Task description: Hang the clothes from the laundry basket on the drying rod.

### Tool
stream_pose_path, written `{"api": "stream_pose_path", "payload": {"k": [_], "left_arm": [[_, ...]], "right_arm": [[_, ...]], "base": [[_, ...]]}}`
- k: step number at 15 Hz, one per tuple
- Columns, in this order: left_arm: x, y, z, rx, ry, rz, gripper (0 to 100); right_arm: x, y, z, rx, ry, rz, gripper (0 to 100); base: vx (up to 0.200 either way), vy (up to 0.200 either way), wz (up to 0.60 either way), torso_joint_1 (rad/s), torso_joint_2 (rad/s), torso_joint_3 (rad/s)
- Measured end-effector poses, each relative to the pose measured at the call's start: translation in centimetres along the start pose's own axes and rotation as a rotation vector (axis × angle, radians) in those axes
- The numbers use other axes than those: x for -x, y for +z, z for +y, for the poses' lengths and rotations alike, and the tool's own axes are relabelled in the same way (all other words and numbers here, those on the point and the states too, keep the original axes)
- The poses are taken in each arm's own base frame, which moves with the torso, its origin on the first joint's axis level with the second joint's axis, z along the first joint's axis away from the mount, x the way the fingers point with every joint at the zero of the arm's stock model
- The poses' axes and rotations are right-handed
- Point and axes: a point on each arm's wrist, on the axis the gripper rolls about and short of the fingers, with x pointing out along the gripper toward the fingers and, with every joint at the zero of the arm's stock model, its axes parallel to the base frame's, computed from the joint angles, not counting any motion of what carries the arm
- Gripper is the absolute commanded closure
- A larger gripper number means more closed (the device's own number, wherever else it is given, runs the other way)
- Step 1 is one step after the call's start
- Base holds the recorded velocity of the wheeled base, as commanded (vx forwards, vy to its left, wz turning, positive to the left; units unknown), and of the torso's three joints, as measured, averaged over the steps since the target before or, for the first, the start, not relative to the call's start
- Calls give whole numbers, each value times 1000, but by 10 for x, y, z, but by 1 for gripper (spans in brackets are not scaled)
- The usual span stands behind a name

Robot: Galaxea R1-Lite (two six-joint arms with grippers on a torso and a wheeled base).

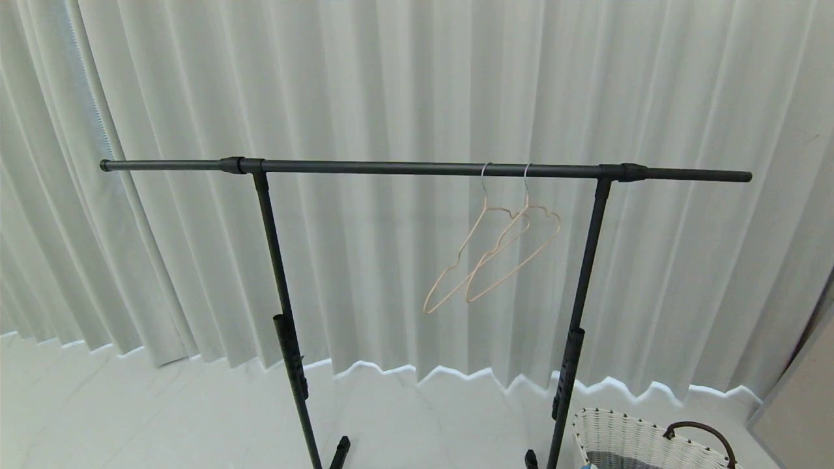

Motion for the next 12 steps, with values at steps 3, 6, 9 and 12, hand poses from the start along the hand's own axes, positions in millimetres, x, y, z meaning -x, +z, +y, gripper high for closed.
{"api": "stream_pose_path", "payload": {"k": [3,6,9,12], "left_arm": [[0,0,0,0,0,0,0],[0,0,0,0,0,0,0],[0,0,0,0,0,0,0],[0,0,0,0,0,0,0]], "right_arm": [[0,0,0,-2,0,0,0],[0,0,0,-6,0,0,0],[0,0,0,-6,0,0,0],[0,0,0,-4,0,0,0]], "base": [[0,0,0,-242,502,256],[0,0,0,-233,489,248],[0,0,0,-227,481,245],[0,0,0,-230,473,240]]}}
